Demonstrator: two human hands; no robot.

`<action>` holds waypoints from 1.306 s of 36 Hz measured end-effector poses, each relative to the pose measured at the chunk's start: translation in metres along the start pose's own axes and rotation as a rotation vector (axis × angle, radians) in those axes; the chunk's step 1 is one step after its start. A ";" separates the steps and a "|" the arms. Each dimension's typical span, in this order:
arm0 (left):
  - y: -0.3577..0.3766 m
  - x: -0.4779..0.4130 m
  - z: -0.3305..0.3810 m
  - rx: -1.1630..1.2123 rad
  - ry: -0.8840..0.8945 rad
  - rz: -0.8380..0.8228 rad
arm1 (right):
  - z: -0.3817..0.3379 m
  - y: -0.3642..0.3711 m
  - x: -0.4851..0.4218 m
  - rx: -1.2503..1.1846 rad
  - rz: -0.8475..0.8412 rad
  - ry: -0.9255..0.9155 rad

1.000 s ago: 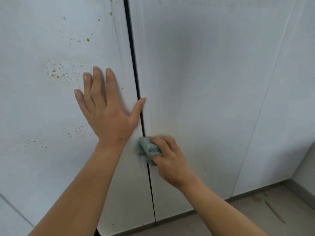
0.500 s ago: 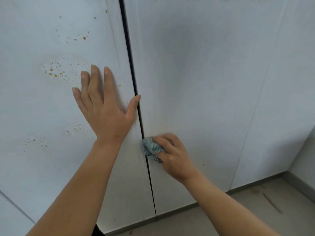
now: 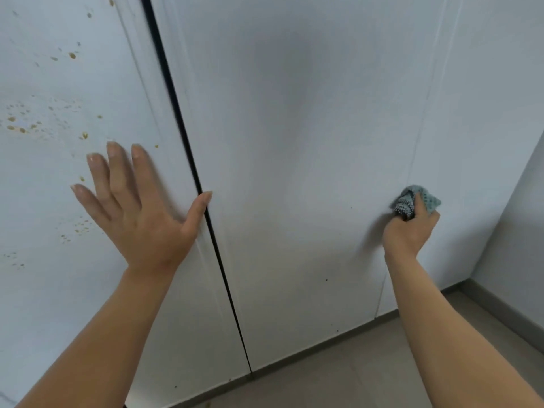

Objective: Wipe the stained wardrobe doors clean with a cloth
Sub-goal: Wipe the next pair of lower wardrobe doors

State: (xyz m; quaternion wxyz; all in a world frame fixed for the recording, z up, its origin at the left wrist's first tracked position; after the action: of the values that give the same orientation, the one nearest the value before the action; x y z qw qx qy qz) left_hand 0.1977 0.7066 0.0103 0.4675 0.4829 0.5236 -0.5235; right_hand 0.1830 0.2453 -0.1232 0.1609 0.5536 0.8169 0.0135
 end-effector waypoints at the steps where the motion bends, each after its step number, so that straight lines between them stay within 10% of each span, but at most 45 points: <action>1: 0.001 0.000 0.000 -0.002 -0.001 0.017 | -0.001 0.004 0.002 -0.017 0.004 -0.018; 12: -0.002 -0.003 0.002 0.027 -0.019 0.072 | -0.033 0.037 0.102 0.131 -0.180 -0.466; 23: 0.000 -0.002 0.001 0.032 -0.027 0.035 | -0.039 0.030 0.076 0.027 0.006 -0.152; 32: -0.001 -0.002 0.000 0.025 -0.037 0.028 | -0.073 0.062 0.157 0.124 -0.330 -0.735; 40: -0.002 -0.002 0.002 -0.003 -0.031 0.019 | -0.051 0.040 0.101 -0.038 -0.027 -0.195; 47: 0.000 -0.001 0.004 -0.055 -0.014 0.004 | -0.066 0.080 0.196 0.042 -0.292 -0.685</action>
State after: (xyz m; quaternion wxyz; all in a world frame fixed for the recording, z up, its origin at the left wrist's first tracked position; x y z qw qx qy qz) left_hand 0.1982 0.7020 0.0117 0.4853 0.4670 0.5337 -0.5114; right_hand 0.1709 0.4644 -0.0931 0.4138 0.4070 0.7861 -0.2124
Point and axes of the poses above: each hand's wrist, its own x-axis away from the middle knuckle, its own y-axis out of the palm, z = x × y, the point moved 7 cm from there along -x, towards the middle knuckle, and after that the axes turned 6 degrees about -x, right-handed, at the moved point
